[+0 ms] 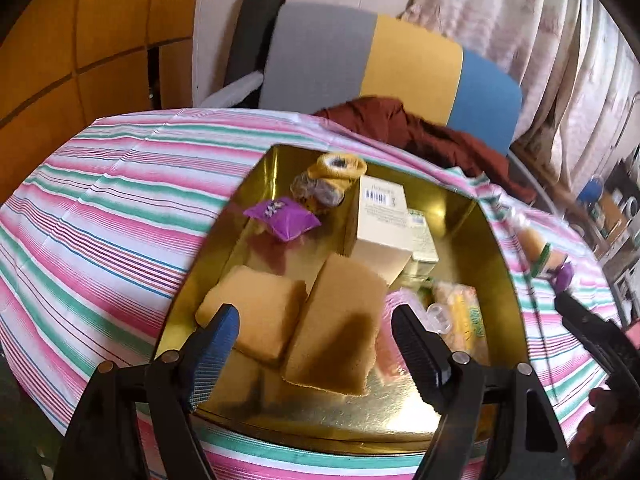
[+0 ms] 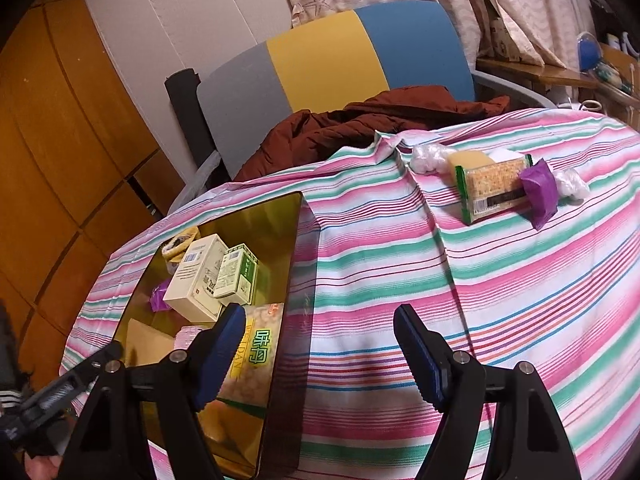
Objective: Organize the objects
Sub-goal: 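Move both tools from the gold tray back to the remaining items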
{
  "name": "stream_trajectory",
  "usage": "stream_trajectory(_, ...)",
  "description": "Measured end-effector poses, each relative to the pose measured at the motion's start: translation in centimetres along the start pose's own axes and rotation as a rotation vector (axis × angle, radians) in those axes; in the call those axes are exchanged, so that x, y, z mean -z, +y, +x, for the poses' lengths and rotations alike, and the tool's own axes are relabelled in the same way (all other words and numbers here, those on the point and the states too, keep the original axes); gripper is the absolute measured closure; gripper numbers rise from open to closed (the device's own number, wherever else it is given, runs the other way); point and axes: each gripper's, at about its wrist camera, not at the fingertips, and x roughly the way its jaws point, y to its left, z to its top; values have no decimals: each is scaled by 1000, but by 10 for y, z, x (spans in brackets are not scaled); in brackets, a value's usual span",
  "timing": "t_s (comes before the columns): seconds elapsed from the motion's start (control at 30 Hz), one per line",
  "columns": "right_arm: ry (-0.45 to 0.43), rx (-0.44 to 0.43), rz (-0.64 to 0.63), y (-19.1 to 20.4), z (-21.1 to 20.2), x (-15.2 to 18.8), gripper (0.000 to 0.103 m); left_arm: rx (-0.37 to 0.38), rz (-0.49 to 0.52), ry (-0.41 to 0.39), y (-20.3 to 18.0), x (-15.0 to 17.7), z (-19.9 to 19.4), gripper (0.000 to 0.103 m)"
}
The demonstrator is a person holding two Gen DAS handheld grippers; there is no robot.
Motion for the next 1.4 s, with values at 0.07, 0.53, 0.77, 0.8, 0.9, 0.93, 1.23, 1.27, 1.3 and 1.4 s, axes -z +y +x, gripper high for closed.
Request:
stream_trajectory(0.07, -6, 1, 1, -2, -1, 0, 26, 30, -18, -25, -2, -2, -6, 25)
stream_trajectory(0.53, -59, 96, 102, -70, -18, -13, 22, -20, 32, -153, -40, -20, -26, 24)
stream_trajectory(0.77, -43, 186, 173, -129, -15, -16, 21, 194, 121, -91, -83, -13, -25, 23)
stream_trajectory(0.8, -35, 199, 178, -138, -13, -15, 21, 220, 155, -87, -94, -10, -26, 23)
stream_trajectory(0.9, -23, 221, 191, -159, -9, -16, 21, 279, 247, -71, -126, 0, -26, 23)
stream_trajectory(0.93, -19, 226, 196, -164, -8, -19, 21, 296, 274, -62, -135, 4, -27, 23)
stream_trajectory(1.23, -106, 315, 164, -194, 24, -115, 15, 357, 374, 13, -180, 38, -32, 23)
stream_trajectory(1.27, -104, 331, 155, -196, 33, -124, 15, 354, 380, 15, -181, 40, -32, 23)
stream_trajectory(1.3, -92, 354, 139, -198, 44, -133, 15, 352, 383, 17, -181, 41, -34, 23)
stream_trajectory(1.4, -35, 406, 82, -203, 70, -143, 15, 343, 392, 16, -179, 42, -37, 23)
